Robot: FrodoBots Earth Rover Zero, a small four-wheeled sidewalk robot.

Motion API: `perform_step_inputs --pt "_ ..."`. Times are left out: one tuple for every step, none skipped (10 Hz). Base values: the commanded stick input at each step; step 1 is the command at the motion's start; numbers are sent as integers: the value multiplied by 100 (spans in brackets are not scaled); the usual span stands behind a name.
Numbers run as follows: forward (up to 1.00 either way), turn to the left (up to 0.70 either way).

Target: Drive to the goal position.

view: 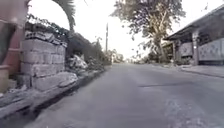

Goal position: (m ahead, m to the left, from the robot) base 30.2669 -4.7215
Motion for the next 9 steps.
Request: perform_step_inputs --pt "100 0" --pt "100 0" --pt "100 0" --pt "100 0" --pt "100 0" --pt "100 0" --pt "100 -29" --pt "100 -40" --pt "100 -40"
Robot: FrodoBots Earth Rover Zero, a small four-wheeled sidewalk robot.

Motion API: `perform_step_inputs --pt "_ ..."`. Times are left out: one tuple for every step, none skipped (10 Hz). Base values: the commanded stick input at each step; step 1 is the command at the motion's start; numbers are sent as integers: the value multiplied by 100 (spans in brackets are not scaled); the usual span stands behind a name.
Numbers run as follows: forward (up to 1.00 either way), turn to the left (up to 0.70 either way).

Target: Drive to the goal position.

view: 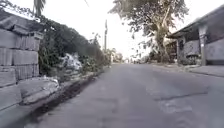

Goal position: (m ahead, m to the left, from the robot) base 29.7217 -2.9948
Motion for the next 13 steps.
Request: perform_step_inputs --pt "100 -40" --pt "100 -24" --pt "100 -4" --pt "100 0" --pt "100 0" --pt "100 0" --pt "100 0" --pt "100 0" --pt "100 0" --pt "100 0" --pt "100 0" --pt "100 0" --pt "100 0"
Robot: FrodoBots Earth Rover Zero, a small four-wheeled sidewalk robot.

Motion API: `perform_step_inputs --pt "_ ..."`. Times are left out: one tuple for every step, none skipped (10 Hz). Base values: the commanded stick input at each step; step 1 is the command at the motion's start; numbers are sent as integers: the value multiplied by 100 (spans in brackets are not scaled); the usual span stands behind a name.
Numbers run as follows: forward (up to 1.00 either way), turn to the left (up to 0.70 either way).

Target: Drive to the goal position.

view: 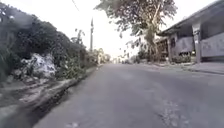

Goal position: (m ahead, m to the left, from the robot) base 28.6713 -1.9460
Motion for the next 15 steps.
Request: perform_step_inputs --pt "100 0" --pt "100 0" --pt "100 0" --pt "100 0" --pt "100 0" --pt "100 0" --pt "100 0" --pt "100 0" --pt "100 0" --pt "100 0" --pt "100 0" --pt "100 0" --pt "100 0" --pt "100 0" --pt "100 0"
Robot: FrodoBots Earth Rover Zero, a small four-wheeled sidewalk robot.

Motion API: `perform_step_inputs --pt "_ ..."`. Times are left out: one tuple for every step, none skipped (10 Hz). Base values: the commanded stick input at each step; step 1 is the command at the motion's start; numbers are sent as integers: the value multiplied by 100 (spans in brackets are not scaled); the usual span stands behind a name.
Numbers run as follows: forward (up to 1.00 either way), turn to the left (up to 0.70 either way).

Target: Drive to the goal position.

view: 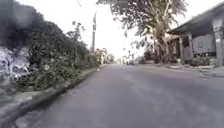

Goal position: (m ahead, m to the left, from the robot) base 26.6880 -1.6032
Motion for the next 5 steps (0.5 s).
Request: perform_step_inputs --pt "100 0" --pt "100 0" --pt "100 0" --pt "100 0" --pt "100 0"
